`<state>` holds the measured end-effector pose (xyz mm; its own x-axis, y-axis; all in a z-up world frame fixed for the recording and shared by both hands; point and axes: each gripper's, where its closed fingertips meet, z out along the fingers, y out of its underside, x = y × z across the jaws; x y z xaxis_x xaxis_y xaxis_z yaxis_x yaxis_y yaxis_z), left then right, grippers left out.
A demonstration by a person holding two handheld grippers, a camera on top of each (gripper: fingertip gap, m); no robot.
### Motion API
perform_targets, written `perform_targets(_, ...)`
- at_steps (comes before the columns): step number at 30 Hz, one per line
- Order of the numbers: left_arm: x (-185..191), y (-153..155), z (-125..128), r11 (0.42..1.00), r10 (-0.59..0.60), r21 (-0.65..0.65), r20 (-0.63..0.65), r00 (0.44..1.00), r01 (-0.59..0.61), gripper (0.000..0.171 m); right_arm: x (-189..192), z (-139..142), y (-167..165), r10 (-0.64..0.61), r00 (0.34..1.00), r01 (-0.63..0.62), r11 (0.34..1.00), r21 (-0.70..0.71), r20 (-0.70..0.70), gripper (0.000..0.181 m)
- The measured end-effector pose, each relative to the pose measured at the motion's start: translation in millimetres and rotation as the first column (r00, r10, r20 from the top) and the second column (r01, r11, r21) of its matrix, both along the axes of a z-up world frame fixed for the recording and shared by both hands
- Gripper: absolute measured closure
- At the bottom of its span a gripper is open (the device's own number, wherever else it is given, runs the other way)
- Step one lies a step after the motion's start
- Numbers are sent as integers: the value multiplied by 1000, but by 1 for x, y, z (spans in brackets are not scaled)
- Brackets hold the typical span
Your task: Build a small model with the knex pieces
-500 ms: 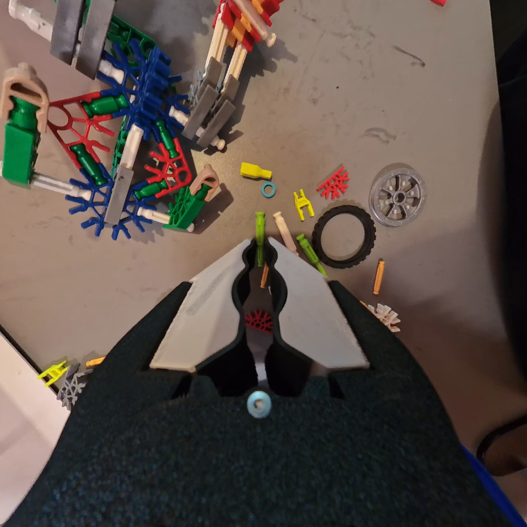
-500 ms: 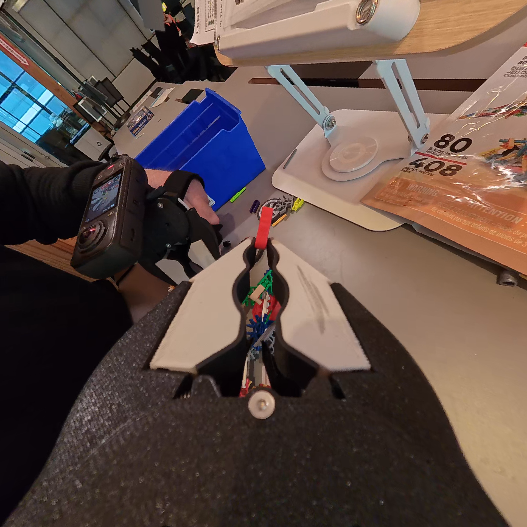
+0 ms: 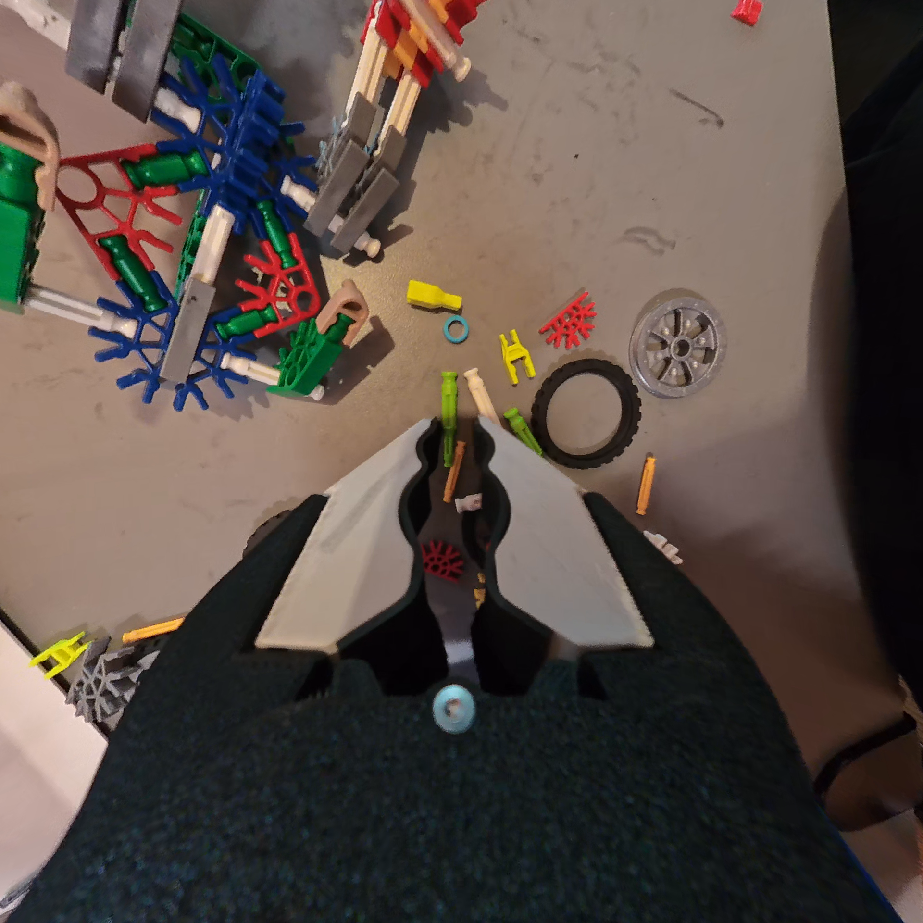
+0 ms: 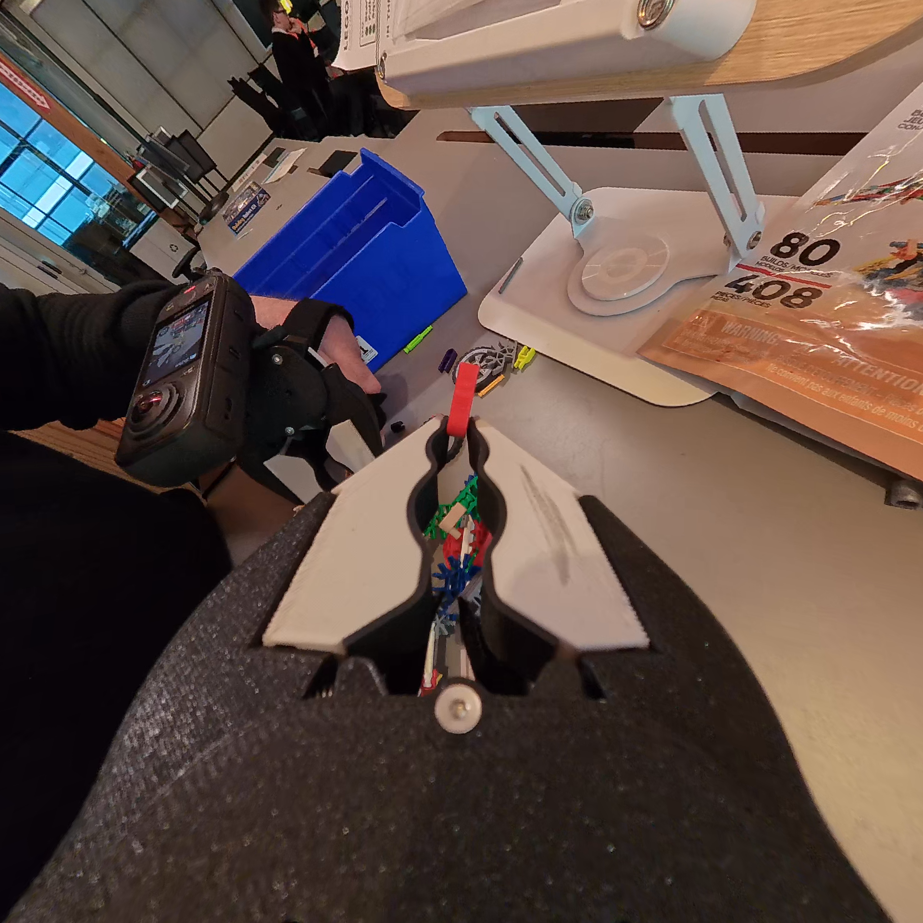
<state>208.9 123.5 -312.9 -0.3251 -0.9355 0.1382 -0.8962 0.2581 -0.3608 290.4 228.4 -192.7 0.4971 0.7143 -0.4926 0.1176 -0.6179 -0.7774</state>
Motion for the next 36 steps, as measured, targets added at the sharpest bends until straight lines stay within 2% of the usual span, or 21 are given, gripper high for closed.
perform_targets(13,0,-2,1,1000,16,-12,11,1000,-16,156,-5,-1,1,11,1000,-11,1000,-2,-1,175)
perform_targets(23,3,1,9,998,57,13,53,997,-58,145,-8,1,2,20,1000,-20,1000,3,1,175)
perform_targets(36,1,6,47,985,140,73,213,967,-158,167,-21,10,-1,48,999,-48,999,18,5,175)
